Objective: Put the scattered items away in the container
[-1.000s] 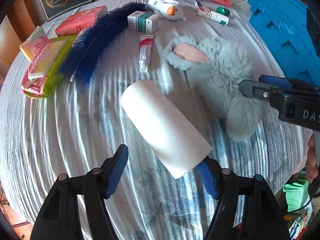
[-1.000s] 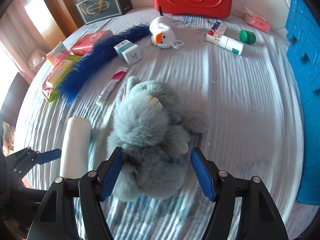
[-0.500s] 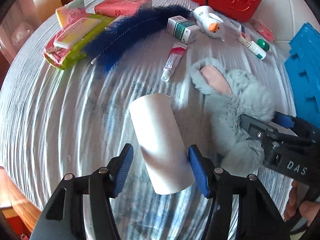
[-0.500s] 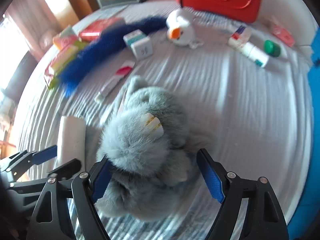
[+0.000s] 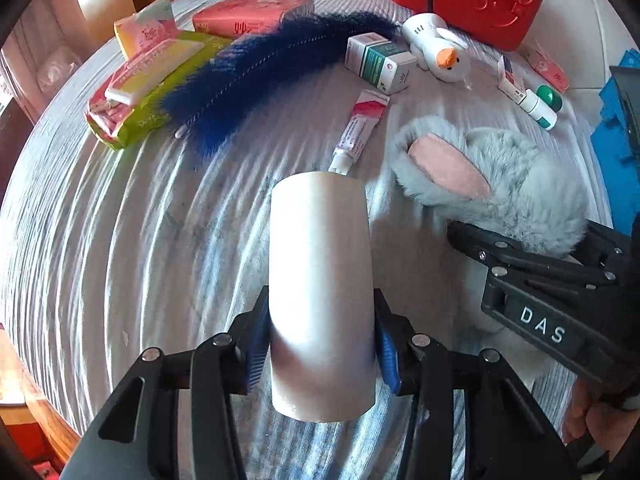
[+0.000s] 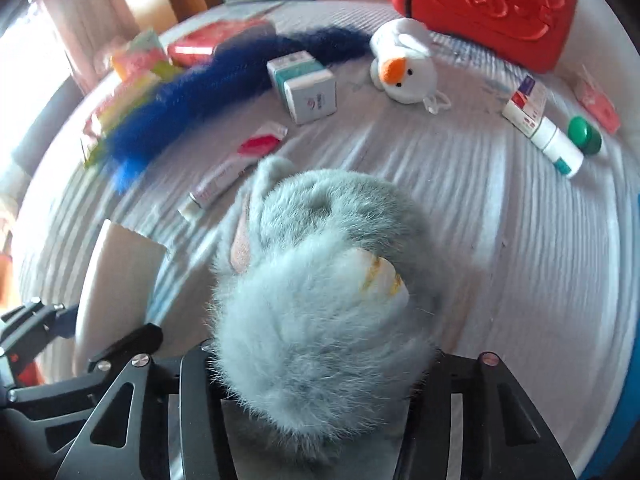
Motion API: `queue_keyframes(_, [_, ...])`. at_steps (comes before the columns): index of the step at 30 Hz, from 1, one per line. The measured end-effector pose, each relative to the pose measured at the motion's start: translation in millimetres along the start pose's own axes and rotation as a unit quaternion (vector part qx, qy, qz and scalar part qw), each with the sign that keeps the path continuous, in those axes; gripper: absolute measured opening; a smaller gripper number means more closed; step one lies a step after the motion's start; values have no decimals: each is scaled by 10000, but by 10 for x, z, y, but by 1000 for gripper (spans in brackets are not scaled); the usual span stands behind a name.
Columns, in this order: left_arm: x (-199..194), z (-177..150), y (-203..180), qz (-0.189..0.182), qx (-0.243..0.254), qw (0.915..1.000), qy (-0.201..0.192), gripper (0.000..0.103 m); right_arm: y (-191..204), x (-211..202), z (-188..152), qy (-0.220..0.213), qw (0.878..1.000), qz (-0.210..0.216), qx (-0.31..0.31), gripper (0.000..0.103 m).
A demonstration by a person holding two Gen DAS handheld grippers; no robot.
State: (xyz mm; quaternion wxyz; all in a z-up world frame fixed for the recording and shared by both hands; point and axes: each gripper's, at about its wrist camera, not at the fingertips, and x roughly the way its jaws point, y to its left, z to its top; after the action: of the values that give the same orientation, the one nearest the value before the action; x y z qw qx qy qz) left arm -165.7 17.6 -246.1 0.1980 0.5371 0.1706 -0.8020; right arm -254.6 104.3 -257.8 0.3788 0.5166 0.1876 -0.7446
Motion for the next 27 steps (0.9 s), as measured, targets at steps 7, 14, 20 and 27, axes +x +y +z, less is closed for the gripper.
queue_keyframes(7, [-531,91,88,35,255,9976,-641,45,22,-469,-14,-733,9959,372,372,47])
queue_keyframes(14, [-1057,333,21,-134,548,9903,-1267,45,180,-1121,170,-1400,9895,120,334,47])
queue_keyframes(20, [-1591,461,-139,-492,890,9772,-1862,45,239,-1900,244,-2067,9771,-336,385,47])
queue_keyframes(27, [-2317,653,-582,-1062,1281,9564,-2400,45,-27,-3019,187,-2773,9545,-901,624,47])
